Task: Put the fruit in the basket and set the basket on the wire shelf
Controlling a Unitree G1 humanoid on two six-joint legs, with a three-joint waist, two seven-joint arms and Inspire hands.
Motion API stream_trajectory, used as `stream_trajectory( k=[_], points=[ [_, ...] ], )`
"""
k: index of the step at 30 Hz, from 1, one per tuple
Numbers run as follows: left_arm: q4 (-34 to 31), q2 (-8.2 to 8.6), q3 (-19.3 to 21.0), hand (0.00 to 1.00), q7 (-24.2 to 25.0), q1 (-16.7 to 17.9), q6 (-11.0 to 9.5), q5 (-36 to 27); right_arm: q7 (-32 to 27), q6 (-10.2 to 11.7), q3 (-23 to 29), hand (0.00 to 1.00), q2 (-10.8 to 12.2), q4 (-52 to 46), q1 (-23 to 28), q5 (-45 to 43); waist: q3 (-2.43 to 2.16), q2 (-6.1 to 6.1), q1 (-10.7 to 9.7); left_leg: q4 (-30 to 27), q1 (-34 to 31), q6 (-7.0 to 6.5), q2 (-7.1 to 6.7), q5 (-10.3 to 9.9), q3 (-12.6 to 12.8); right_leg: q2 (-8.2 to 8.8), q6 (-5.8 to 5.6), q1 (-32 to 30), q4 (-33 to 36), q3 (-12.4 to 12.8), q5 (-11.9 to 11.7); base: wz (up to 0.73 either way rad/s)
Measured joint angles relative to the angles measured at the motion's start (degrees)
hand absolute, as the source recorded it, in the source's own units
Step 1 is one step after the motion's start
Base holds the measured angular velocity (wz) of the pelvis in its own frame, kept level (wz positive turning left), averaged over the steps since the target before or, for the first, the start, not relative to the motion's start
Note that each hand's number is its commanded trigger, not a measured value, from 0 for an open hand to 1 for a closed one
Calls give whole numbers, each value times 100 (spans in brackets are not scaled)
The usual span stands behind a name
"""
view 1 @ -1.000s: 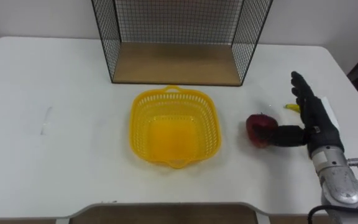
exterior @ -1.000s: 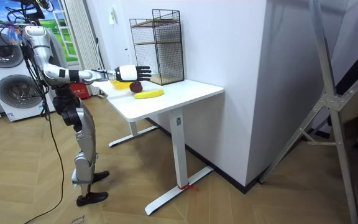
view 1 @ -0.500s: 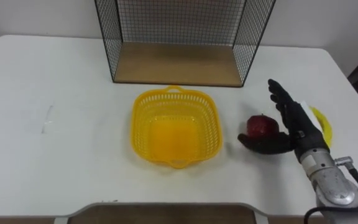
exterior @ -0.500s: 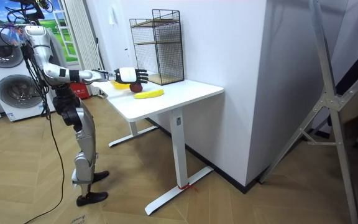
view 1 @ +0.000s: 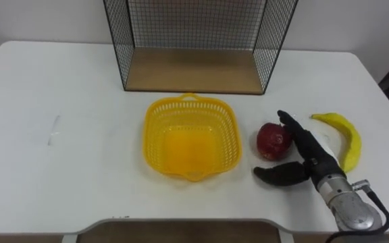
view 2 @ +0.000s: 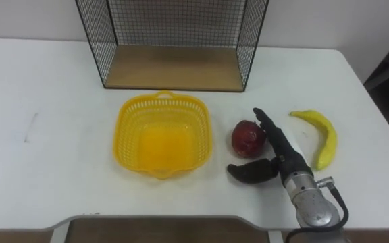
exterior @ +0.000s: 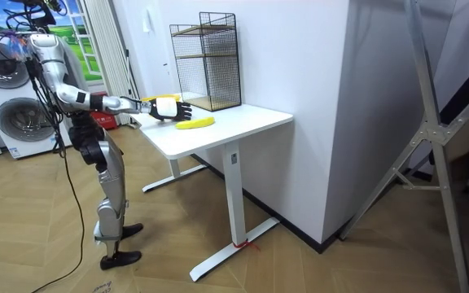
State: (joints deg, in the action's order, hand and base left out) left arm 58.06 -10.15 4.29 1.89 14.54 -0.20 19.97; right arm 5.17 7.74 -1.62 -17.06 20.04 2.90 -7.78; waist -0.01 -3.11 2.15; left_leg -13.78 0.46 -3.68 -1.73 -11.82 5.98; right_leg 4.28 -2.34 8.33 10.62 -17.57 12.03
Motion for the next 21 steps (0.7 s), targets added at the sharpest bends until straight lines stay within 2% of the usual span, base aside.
stream_trajectory(
  k=[1,2,6,9,15,21],
  points=[
    [0,0,0,0,1,-1,0,0,0,8,0,53,0,24,-8,-3,1,-5,2,0,6,-1,0,-1,2,0,0,5,0,3,0,0],
    [0,0,0,0,2,0,2,0,-1,27,0,100,1,98,-28,-5,2,-10,1,0,18,-4,0,-3,2,1,0,19,0,2,0,0],
    [0,-1,-1,0,3,9,23,1,-41,85,0,100,9,246,-84,-7,5,-15,-5,-4,52,-6,-4,-4,-6,4,0,62,-6,-15,0,0],
    [-1,0,-1,0,-10,31,24,13,-281,166,112,100,18,584,-292,-190,6,-16,-25,-3,107,-6,-4,-6,-21,3,0,124,-4,-33,0,0],
    [-2,-1,-1,0,-27,18,24,100,-534,150,305,100,39,921,-520,-256,-15,-47,-30,-22,88,-6,-13,-6,-113,4,0,150,-2,-147,0,9],
    [-1,0,-1,0,-136,-5,23,98,-705,161,322,100,55,1187,-628,-244,-18,-42,-30,-21,96,-4,-15,-7,-144,-2,0,172,-3,-150,0,4]
  ],
)
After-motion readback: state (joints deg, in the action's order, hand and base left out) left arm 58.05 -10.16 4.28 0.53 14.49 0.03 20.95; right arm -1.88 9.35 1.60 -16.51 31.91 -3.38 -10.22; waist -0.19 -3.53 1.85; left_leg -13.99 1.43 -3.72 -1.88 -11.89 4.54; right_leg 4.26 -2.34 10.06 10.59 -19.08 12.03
